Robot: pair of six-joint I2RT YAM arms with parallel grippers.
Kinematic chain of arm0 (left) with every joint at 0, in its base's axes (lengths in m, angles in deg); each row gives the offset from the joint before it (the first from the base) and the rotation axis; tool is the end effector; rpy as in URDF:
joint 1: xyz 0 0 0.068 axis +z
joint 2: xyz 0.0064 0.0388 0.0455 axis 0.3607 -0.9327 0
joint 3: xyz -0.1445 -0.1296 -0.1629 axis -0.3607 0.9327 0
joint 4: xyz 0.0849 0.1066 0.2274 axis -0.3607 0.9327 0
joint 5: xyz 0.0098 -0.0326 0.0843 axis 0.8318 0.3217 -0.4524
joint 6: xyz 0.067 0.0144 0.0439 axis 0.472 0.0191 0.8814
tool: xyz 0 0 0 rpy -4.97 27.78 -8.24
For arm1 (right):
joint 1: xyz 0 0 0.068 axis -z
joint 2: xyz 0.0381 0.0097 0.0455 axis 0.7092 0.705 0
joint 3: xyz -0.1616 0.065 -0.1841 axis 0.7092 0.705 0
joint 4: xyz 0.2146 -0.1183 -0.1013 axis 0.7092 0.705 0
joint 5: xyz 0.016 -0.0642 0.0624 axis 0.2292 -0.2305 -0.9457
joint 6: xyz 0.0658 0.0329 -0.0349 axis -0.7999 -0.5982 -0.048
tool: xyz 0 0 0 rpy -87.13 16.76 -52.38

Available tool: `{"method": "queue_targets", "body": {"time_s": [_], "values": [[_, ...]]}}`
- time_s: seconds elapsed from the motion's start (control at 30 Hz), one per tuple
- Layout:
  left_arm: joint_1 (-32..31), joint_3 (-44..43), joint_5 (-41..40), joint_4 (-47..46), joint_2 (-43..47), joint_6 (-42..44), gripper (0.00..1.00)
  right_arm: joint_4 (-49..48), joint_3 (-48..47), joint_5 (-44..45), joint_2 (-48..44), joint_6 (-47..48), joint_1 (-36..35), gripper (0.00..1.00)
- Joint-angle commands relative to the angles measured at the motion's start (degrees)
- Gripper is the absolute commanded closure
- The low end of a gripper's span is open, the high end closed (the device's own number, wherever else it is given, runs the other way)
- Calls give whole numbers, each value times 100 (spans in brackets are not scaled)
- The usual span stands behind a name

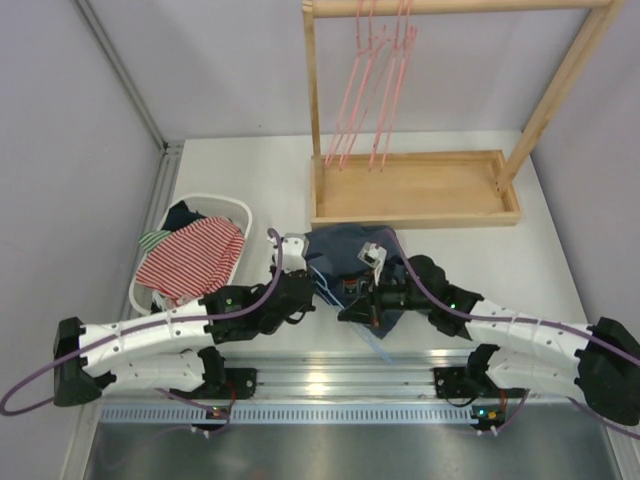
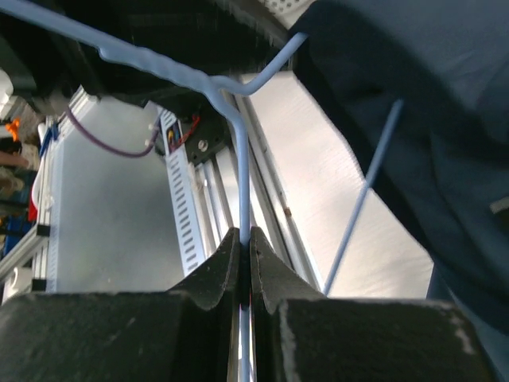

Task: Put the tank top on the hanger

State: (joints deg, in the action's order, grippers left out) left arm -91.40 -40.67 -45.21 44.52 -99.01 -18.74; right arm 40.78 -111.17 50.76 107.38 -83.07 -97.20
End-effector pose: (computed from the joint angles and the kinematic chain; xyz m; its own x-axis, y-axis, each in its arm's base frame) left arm 0.1217 -0.2148 0.2539 -0.5780 -0.0672 -0.8132 0.2756 0.9220 -0.2720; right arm 0.1325 0.2284 0.1940 -0.6350 -0.1444 -0.7589 -0.7661 0.2445 0.5944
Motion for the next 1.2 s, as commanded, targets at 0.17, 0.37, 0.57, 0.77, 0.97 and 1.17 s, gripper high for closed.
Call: {"method": "queue_targets", "body": {"time_s": [0.17,0.37,0.57,0.77,0.97,1.17], "values": [[-76,613,234,-688,269,322,63,-1070,-362,129,438,-82,-97,100],[-76,745,507,-732,630,524,60,-1290,-160,139,623,-135,-79,100],[-76,438,376,-197,1086,1034,55,-1387,-107,95,685,-161,-79,100],[-76,744,129,-571,1569,1841,55,-1387,-160,16,632,-188,-53,100],[-67,1491,-101,-1987,2484,3361,44,-1343,-133,-81,570,-170,9,100],[-67,1387,873,-1690,2151,3566,44,-1395,-98,-143,579,-196,53,100]]}}
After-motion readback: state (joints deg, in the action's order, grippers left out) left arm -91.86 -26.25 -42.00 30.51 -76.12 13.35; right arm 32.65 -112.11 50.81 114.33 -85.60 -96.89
